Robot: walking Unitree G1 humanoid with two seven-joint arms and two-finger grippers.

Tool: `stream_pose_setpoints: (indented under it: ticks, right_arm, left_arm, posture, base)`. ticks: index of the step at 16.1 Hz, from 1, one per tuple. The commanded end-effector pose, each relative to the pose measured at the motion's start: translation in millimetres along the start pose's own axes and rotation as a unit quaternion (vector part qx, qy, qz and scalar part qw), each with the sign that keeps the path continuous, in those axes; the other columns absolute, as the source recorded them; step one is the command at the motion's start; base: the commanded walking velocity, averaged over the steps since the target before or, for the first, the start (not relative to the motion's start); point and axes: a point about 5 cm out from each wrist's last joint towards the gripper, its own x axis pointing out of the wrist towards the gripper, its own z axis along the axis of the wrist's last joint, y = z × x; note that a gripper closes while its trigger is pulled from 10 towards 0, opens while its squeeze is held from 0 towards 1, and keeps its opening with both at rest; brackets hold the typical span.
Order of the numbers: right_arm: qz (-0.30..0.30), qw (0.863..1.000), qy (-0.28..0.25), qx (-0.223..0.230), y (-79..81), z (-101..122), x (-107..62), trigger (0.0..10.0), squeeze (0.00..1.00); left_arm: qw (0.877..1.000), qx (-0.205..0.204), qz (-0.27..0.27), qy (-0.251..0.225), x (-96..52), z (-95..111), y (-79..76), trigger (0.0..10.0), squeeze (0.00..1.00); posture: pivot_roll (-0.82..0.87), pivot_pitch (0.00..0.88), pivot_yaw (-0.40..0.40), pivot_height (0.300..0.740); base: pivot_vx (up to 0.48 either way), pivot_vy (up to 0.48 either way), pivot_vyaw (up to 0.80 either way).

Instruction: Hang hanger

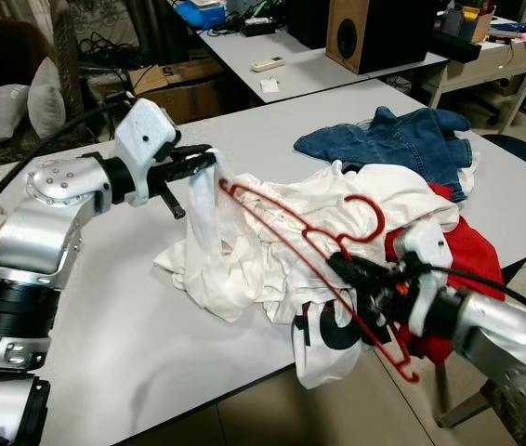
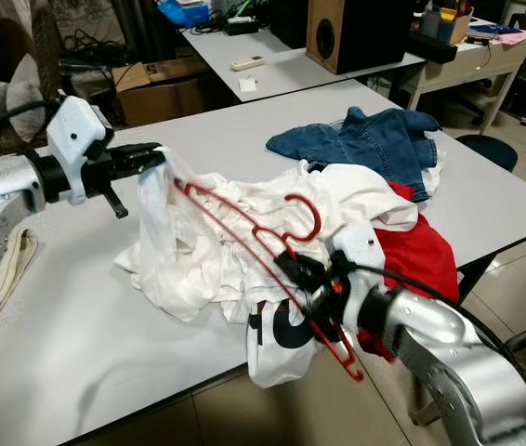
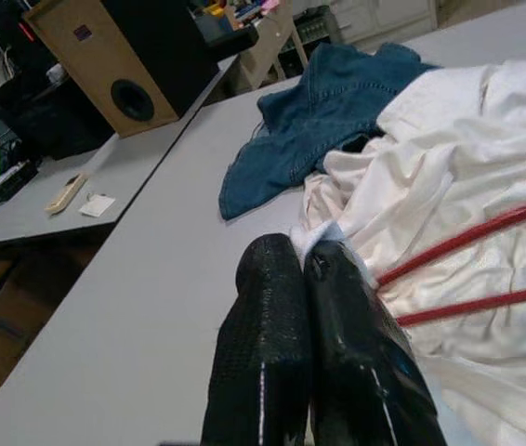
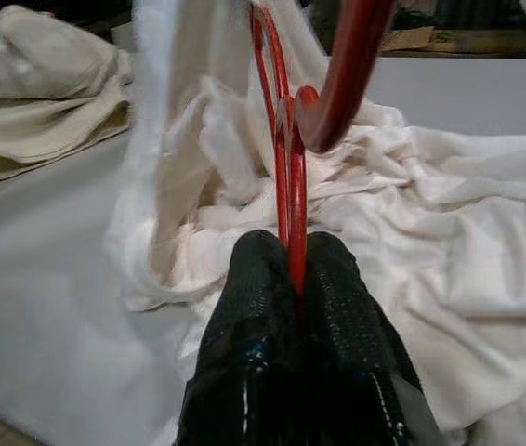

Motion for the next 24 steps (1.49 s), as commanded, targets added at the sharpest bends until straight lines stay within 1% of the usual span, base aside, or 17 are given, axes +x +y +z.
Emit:
stream_pose_setpoints:
  ticks: [1, 4, 6, 7, 9, 10, 11, 12, 14, 15, 16, 17, 18, 21, 22, 23, 24]
  right_arm:
    - [0.003, 1.000, 0.007, 0.000, 0.5, -0.3, 3.8, 10.0, 0.00]
    - [0.064, 0.998, 0.014, -0.012, 10.6, 1.9, 15.5, 10.0, 0.00]
    - [0.067, 0.997, 0.022, -0.010, 9.2, -0.6, 22.4, 10.0, 0.00]
    - [0.042, 0.998, 0.035, -0.010, 1.9, -4.2, 31.5, 10.0, 0.00]
    - [-0.036, 0.999, 0.034, -0.008, -15.7, -3.2, 41.9, 10.0, 0.00]
    - [-0.069, 0.997, 0.022, -0.003, -23.9, 0.6, 43.5, 10.0, 0.00]
    - [-0.126, 0.992, -0.019, 0.015, -40.1, 12.2, 41.1, 10.0, 0.00]
    - [-0.152, 0.987, -0.041, 0.036, -48.9, 17.8, 37.7, 10.0, 0.00]
    - [-0.178, 0.979, -0.068, 0.067, -61.8, 24.0, 32.1, 10.0, 0.00]
    - [-0.181, 0.977, -0.077, 0.077, -65.8, 26.6, 29.7, 10.0, 0.00]
    - [-0.180, 0.975, -0.092, 0.090, -68.6, 30.5, 27.7, 10.0, 0.00]
    - [-0.177, 0.975, -0.097, 0.095, -68.3, 31.9, 27.3, 10.0, 0.00]
    - [-0.164, 0.974, -0.116, 0.106, -65.2, 37.2, 26.9, 10.0, 0.00]
    - [-0.127, 0.975, -0.143, 0.110, -56.1, 47.1, 26.9, 10.0, 0.00]
    - [-0.069, 0.984, -0.136, 0.091, -39.3, 47.8, 28.4, 10.0, 0.00]
    - [-0.023, 0.990, -0.117, 0.080, -23.5, 43.0, 30.8, 10.0, 0.00]
    - [-0.008, 0.991, -0.112, 0.079, -18.2, 41.3, 31.7, 10.0, 0.00]
  left_arm:
    - [1.000, 0.000, 0.006, -0.024, -3.3, 14.5, 5.5, 0.0, 0.00]
    - [0.998, -0.011, 0.028, -0.060, -1.3, 25.3, 8.5, 0.0, 0.00]
    - [0.994, -0.028, 0.042, -0.097, -2.9, 33.8, 12.8, 0.0, 0.00]
    - [0.993, -0.040, 0.026, -0.113, -2.6, 37.6, 10.7, 0.0, 0.00]
    - [0.991, -0.041, 0.031, -0.126, -3.7, 41.5, 12.0, 0.0, 0.00]
    - [0.990, -0.040, 0.036, -0.128, -5.1, 42.6, 13.5, 0.0, 0.00]
    - [0.992, -0.025, 0.036, -0.118, -10.4, 42.8, 17.2, 0.0, 0.00]
    - [0.994, -0.014, 0.031, -0.108, -13.8, 41.3, 18.9, 0.0, 0.00]
    - [0.996, 0.011, 0.029, -0.089, -20.4, 37.6, 23.7, 0.0, 0.00]
    - [0.995, 0.028, 0.043, -0.081, -24.2, 36.4, 29.3, 0.0, 0.00]
    - [0.992, 0.056, 0.081, -0.075, -29.7, 36.8, 40.8, 0.0, 0.00]
    - [0.990, 0.065, 0.099, -0.074, -31.5, 37.9, 45.5, 0.0, 0.00]
    - [0.978, 0.088, 0.170, -0.087, -36.9, 46.6, 63.3, 0.0, 0.00]
    - [0.954, 0.105, 0.248, -0.130, -44.7, 67.2, 82.3, 0.0, 0.00]
    - [0.945, 0.109, 0.266, -0.158, -46.0, 80.1, 88.9, 0.0, 0.00]
    - [0.946, 0.112, 0.258, -0.164, -42.6, 83.7, 89.2, 0.0, 0.00]
    - [0.946, 0.115, 0.254, -0.164, -40.6, 84.0, 88.9, 0.0, 0.00]
  posture:
    - [0.05, 0.000, 0.092, 0.740]
    - [0.05, 0.000, 0.083, 0.740]
    - [0.05, 0.000, 0.078, 0.740]
    - [0.05, 0.000, 0.078, 0.740]
    - [0.06, 0.000, 0.074, 0.740]
    - [0.06, 0.000, 0.074, 0.740]
    - [0.06, 0.000, 0.074, 0.740]
    - [0.05, 0.000, 0.068, 0.740]
    - [0.05, 0.000, 0.066, 0.740]
    - [0.05, 0.000, 0.065, 0.740]
    - [0.05, 0.000, 0.065, 0.740]
    - [0.05, 0.000, 0.065, 0.740]
    - [0.04, 0.000, 0.065, 0.740]
    - [0.04, 0.000, 0.067, 0.740]
    - [0.04, 0.000, 0.067, 0.740]
    - [0.04, 0.000, 0.067, 0.740]
    - [0.04, 0.000, 0.067, 0.740]
  base:
    - [0.000, 0.000, 0.00]
    - [0.000, 0.000, 0.00]
    - [0.000, 0.000, 0.00]
    - [0.000, 0.000, 0.00]
    - [0.000, 0.000, 0.00]
    - [0.000, 0.000, 0.00]
    - [0.000, 0.000, 0.00]
    - [0.000, 0.000, 0.00]
    - [0.000, 0.000, 0.00]
    - [0.000, 0.000, 0.00]
    - [0.000, 0.000, 0.00]
    - [0.000, 0.000, 0.00]
    - [0.000, 0.000, 0.00]
    - [0.000, 0.000, 0.00]
    - [0.000, 0.000, 0.00]
    - [0.000, 0.000, 0.00]
    - [0.000, 0.000, 0.00]
